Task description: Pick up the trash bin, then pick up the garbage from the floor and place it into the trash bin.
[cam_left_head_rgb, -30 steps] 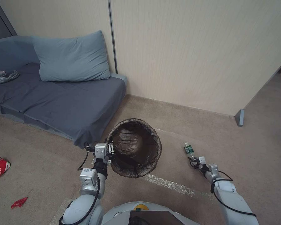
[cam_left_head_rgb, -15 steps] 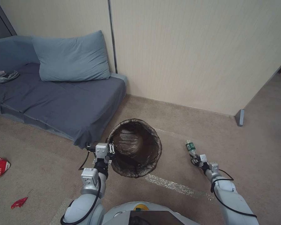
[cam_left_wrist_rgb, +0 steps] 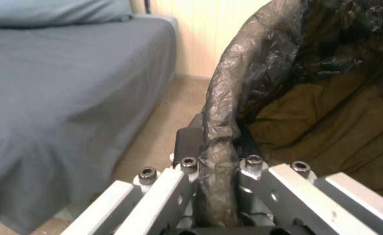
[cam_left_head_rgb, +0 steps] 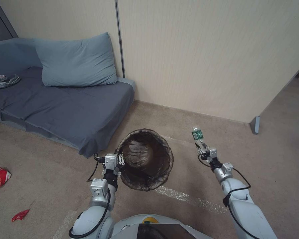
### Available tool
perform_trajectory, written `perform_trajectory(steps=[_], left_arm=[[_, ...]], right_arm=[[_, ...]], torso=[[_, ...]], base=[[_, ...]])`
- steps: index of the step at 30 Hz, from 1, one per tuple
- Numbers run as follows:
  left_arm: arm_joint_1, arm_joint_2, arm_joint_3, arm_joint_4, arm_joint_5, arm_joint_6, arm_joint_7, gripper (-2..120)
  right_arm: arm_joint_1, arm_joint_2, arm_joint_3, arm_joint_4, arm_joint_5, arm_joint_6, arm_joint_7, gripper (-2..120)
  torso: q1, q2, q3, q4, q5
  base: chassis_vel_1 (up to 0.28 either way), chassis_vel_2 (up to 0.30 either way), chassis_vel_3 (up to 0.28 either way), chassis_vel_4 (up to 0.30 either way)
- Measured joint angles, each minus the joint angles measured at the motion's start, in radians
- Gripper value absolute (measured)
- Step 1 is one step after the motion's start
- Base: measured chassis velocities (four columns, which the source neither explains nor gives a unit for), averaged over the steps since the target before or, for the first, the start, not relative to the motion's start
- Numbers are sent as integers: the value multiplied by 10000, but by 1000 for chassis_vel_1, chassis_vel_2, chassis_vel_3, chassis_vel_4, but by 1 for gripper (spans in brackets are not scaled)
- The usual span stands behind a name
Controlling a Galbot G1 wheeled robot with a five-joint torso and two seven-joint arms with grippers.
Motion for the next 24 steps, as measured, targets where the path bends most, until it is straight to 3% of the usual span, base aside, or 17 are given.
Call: perform_trajectory(steps=[2, 3, 6, 10, 17, 24], left_arm=[[-49, 52, 133, 121, -27, 38, -143, 3], [-49, 52, 133, 121, -27, 38, -143, 3], [-98, 91, 398, 229, -57, 105, -206, 3], [-163, 74, 585, 246, -108, 194, -214, 3], [-200, 41, 843, 258, -136, 358, -306, 3], [-191, 17, 913, 234, -129, 395, -340, 3]], right_arm=[[-460, -151, -192, 1698, 645, -51, -330, 30], [-460, -151, -192, 1698, 645, -51, -330, 30], [-980, -484, -632, 3531, 1288, -261, -480, 30], [-1446, -851, -1244, 4802, 1562, -456, -469, 30], [-1897, -1004, -2453, 5692, 1217, -632, -422, 30], [-1990, -852, -3181, 5170, 666, -642, -407, 30]], torso=[[0, 0, 0, 2, -6], [0, 0, 0, 2, -6], [0, 0, 0, 3, -5], [0, 0, -1, 2, -4], [0, 0, -1, 2, -3], [0, 0, 0, 2, -2]], base=[[0, 0, 0, 0], [0, 0, 0, 0], [0, 0, 0, 0], [0, 0, 0, 0], [0, 0, 0, 0], [0, 0, 0, 0]])
